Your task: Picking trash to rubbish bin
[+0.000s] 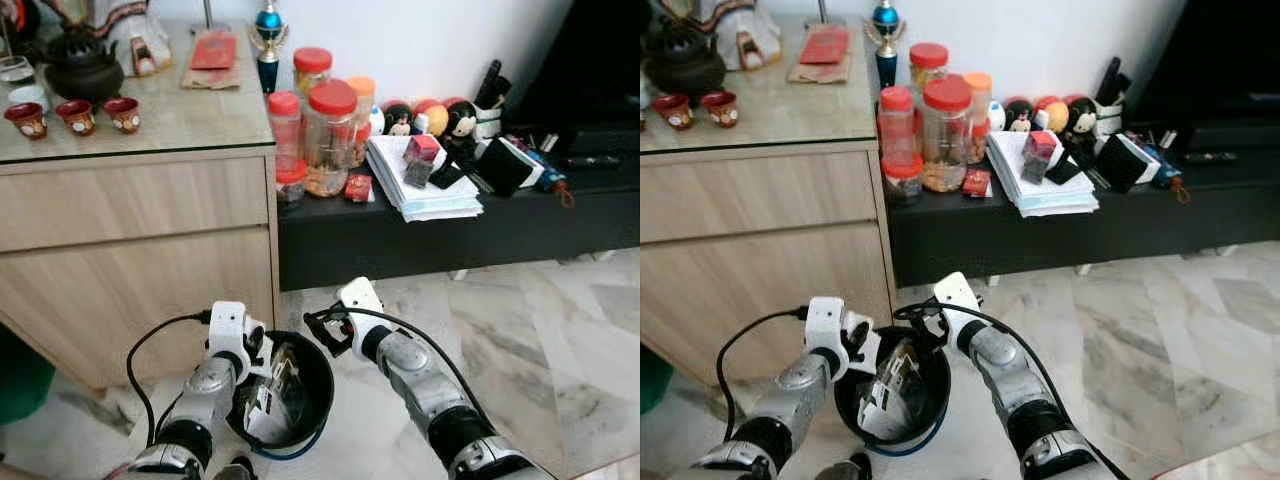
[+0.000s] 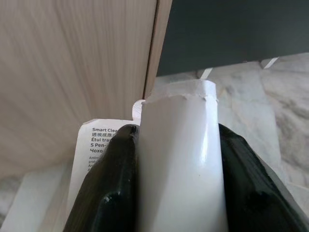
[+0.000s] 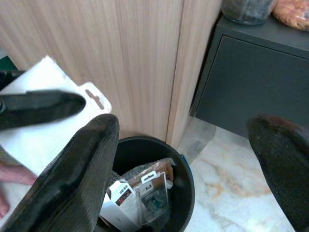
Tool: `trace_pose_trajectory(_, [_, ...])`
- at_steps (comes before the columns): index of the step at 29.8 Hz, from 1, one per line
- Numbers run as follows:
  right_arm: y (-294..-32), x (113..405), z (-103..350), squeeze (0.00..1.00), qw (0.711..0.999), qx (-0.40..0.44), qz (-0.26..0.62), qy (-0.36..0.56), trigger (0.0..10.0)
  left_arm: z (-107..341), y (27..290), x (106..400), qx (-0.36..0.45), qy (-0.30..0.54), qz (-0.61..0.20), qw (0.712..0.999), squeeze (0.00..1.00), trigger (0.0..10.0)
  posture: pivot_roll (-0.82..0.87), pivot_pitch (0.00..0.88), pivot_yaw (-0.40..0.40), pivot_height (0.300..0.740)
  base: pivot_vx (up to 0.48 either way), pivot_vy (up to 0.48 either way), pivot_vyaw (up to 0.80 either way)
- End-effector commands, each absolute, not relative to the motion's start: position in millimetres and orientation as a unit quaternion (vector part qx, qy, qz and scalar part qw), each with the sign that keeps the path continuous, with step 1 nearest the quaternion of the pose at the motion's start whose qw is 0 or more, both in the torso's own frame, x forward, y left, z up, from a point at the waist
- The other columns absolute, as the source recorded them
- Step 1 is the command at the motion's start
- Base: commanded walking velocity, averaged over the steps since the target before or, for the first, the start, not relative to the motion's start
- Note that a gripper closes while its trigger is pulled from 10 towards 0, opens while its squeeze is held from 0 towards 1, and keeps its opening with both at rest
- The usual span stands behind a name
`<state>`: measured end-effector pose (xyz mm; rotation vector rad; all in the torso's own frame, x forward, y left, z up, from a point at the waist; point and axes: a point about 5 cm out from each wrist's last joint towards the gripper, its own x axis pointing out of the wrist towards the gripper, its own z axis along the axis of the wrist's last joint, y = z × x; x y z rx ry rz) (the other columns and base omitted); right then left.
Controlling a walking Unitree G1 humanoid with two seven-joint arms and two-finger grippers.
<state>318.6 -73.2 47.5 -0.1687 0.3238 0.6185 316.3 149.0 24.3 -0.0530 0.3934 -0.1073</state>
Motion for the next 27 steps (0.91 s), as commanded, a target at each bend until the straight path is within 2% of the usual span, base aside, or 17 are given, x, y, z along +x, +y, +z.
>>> trace_pose_trajectory(1, [-75, 318, 48, 0.0, 0.936, -0.086, 0.303, 0.16, 10.0, 20, 150, 314, -0.03, 0.203, -0.054, 0.977, 0.0, 10.0, 0.02, 0.128, -0.088, 0.74, 0.0, 0.0, 0.0])
trace_pose_trajectory(8, [-75, 320, 52, 0.0, 0.94, -0.081, 0.297, 0.148, 10.0, 28, 146, 320, -0.028, 0.186, -0.077, 0.979, 0.0, 10.0, 0.01, 0.135, -0.096, 0.74, 0.0, 0.0, 0.0])
trace_pose_trajectory(9, [-75, 321, 53, 0.0, 0.94, -0.081, 0.298, 0.147, 10.0, 29, 144, 321, -0.03, 0.183, -0.082, 0.979, 0.92, 10.0, 0.01, 0.136, -0.097, 0.74, 0.0, 0.0, 0.0])
trace_pose_trajectory(10, [-75, 321, 54, 0.0, 0.94, -0.081, 0.298, 0.146, 10.0, 29, 144, 322, -0.03, 0.181, -0.085, 0.979, 0.92, 10.0, 0.01, 0.136, -0.097, 0.74, 0.0, 0.0, 0.0])
trace_pose_trajectory(11, [-76, 321, 54, 0.0, 0.94, -0.08, 0.298, 0.145, 10.0, 30, 141, 322, -0.038, 0.178, -0.097, 0.978, 1.0, 10.0, 0.0, 0.137, -0.099, 0.74, 0.0, 0.0, 0.0])
trace_pose_trajectory(27, [-76, 321, 56, 0.0, 0.94, -0.08, 0.3, 0.141, 10.0, 29, 138, 320, -0.047, 0.171, -0.111, 0.978, 1.0, 10.0, 0.0, 0.142, -0.108, 0.74, 0.0, 0.0, 0.0])
